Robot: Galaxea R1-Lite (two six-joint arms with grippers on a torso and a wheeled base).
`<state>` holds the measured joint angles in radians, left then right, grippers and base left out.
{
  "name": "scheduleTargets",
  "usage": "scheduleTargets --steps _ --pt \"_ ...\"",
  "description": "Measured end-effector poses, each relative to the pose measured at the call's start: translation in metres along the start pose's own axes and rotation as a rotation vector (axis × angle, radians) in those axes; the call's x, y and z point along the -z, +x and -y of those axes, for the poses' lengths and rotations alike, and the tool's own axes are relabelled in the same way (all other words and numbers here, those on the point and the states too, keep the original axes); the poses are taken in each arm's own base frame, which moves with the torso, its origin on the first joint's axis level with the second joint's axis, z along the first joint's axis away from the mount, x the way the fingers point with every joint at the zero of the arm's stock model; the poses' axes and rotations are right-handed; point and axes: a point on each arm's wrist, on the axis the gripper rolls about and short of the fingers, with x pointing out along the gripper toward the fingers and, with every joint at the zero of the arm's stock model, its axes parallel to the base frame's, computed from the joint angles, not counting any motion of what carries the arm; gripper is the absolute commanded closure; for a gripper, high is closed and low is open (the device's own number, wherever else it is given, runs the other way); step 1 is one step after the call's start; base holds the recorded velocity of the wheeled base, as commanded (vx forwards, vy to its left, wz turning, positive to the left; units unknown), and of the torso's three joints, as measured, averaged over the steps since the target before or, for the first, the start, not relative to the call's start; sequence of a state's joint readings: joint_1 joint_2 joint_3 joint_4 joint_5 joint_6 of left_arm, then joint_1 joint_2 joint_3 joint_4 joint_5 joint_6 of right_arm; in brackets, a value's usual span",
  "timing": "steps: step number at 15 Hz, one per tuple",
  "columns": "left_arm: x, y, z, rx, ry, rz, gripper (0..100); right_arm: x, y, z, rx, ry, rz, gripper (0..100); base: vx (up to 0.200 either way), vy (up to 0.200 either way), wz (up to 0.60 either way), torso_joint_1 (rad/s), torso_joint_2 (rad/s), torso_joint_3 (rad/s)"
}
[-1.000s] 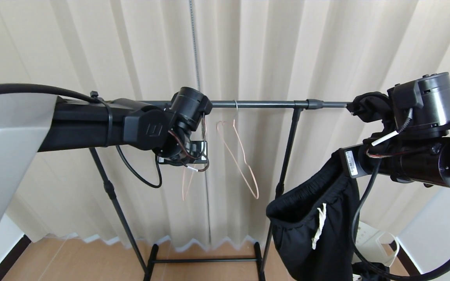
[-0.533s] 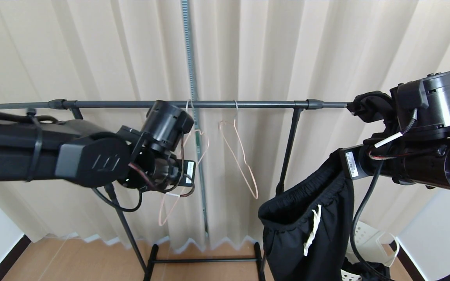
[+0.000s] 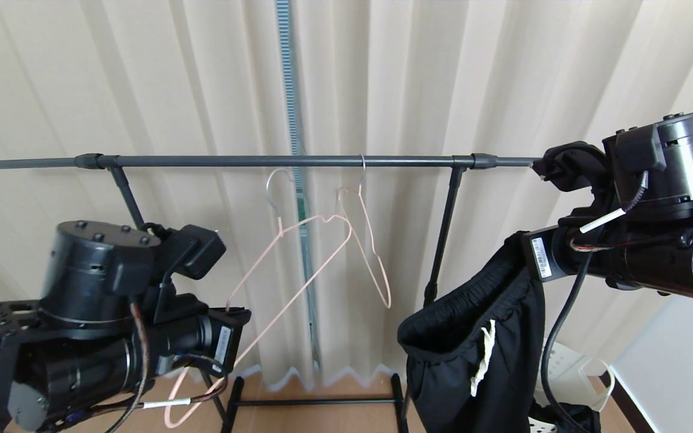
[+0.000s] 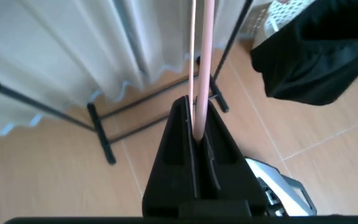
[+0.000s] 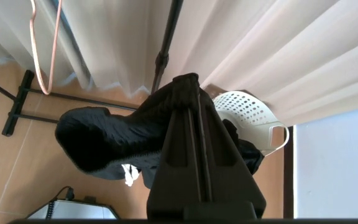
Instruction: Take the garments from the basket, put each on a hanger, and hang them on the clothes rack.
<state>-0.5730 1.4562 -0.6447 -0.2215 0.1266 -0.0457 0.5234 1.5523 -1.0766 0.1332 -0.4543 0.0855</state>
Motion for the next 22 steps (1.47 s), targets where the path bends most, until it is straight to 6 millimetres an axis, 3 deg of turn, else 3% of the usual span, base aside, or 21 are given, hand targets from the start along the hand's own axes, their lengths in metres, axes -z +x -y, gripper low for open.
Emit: scheduleTargets --steps 7,14,22 --pt "0.044 -0.019 -0.013 0.193 0.143 0.257 100 0.000 0.004 -0.001 0.005 -0.002 -0.007 100 0.000 0.000 0.00 0.000 0.00 0.000" --pt "0.083 -0.029 -0.010 0.328 0.360 0.221 100 0.002 0.013 -0.003 0.060 -0.011 -0.023 100 0.000 0.000 0.00 0.000 0.00 0.000" --pt "0.092 -0.031 0.001 0.407 0.422 0.206 100 0.006 0.016 -0.015 0.078 -0.040 -0.034 100 0.000 0.000 0.00 0.000 0.00 0.000"
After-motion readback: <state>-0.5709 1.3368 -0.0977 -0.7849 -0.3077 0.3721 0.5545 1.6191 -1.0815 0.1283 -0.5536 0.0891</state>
